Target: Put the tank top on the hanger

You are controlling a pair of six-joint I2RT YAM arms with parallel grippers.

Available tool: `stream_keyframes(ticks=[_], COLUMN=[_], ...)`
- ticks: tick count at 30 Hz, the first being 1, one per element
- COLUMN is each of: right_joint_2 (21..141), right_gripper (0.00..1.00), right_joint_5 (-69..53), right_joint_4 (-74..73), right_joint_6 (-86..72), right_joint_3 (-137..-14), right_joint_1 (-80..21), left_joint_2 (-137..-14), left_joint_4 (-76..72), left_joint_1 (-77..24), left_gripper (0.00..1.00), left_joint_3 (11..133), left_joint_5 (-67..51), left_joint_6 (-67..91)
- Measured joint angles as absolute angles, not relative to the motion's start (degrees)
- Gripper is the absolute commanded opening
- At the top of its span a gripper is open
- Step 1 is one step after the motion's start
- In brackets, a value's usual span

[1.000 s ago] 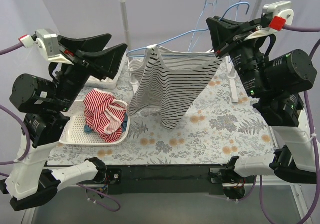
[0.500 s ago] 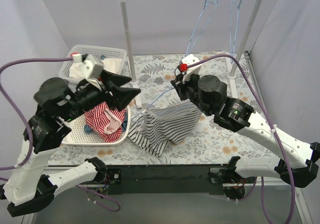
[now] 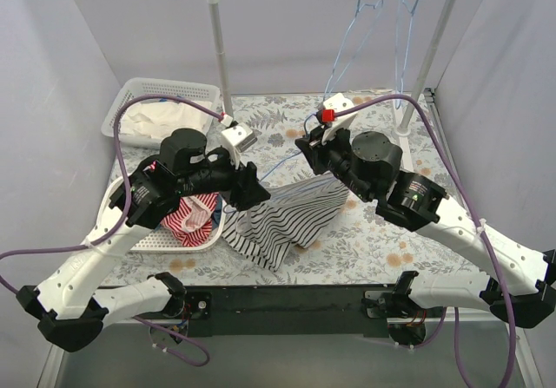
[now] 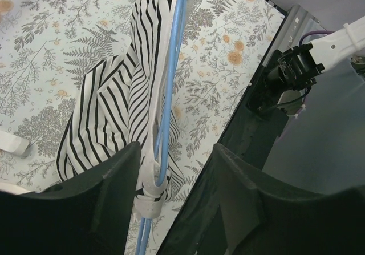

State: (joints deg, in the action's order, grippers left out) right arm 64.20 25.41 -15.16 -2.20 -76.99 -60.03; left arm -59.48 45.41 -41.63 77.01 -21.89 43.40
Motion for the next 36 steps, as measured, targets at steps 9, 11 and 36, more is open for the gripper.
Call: stream_keyframes(ticks=[9,11,36], right_joint_2=[64.23,64.23,61.23], right_gripper=[0.01,0.01,0.75], right_joint_5=[25.08,24.91,23.38], right_joint_4=[-14.94,-14.94,-13.43], right_joint_6=[-2.66,-2.68,-4.60], right_joint_3=[-76.29,-76.27,-70.26], right_joint_1=[-60.03,-60.03,-60.03], left_joint_2=[-60.23,-60.34,-52.07], left_joint_4=[45.28,45.25,37.06], left_joint_1=[-41.63,-41.63,-41.74], left_gripper=[0.27,0.27,0.00], left_joint_3=[74.22,73.12,59.24], left_joint_5=[-21.85,-21.58,-14.74], left_joint_6=[42.13,42.02,48.16])
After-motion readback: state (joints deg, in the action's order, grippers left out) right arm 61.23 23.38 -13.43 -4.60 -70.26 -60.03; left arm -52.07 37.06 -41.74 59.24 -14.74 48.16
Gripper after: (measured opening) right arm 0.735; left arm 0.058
